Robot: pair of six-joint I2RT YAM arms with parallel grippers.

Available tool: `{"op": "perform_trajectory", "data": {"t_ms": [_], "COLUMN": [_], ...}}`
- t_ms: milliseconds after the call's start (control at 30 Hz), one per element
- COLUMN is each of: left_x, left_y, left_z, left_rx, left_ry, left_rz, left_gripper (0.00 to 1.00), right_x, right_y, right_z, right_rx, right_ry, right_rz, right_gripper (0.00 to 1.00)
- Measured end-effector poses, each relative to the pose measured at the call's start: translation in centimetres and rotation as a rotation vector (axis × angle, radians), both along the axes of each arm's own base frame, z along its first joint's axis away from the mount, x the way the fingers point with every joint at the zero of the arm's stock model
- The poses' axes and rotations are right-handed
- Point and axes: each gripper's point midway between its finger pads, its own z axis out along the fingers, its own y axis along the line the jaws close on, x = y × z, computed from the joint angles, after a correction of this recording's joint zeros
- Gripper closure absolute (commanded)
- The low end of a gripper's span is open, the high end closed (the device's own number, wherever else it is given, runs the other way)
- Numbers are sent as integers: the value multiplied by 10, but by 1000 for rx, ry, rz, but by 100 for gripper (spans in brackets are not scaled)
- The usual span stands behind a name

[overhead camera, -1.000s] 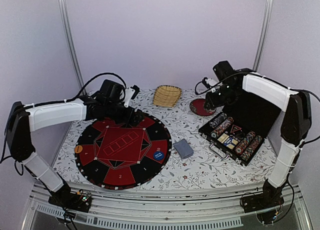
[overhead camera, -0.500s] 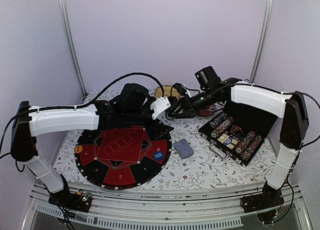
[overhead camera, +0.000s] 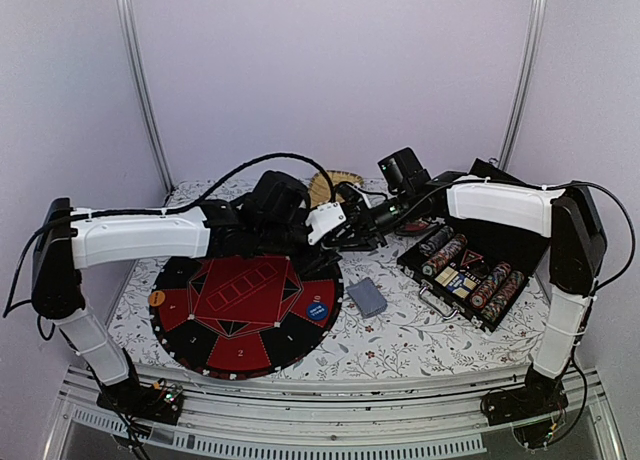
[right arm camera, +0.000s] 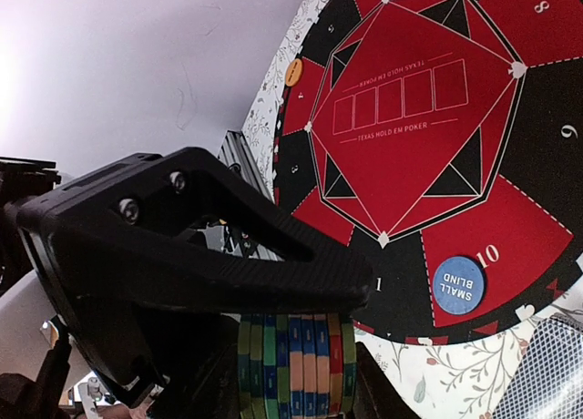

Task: Distribute texas hold em gaming equipment
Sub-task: Pass from the right arm to the left

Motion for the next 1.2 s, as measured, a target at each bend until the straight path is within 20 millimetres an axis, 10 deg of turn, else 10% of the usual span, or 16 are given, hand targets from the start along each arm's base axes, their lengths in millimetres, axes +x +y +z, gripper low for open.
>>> {"op": "perform_trajectory", "data": {"t_ms": [300,533,867,1200], "left_x": [-1,0,2,3], "left_y": [-2,-1,6,30], "left_z": [3,3,-4,-31], "left_rx": [-15,-17,-1,53], "left_ry": [12,17,49,154], "left_rz": [-10,-5,17,84], "left_gripper": [100,100,100,100], "right_x": [-2,-2,-1,13], "right_y": [2,2,3,1], "right_z": [0,0,-2,-16], "right_rx": [-4,-4,6,-7], "right_ry": [11,11,3,-1], "right_rz": [-1,-2,9,-17], "right_gripper": [98,95,41,22]}}
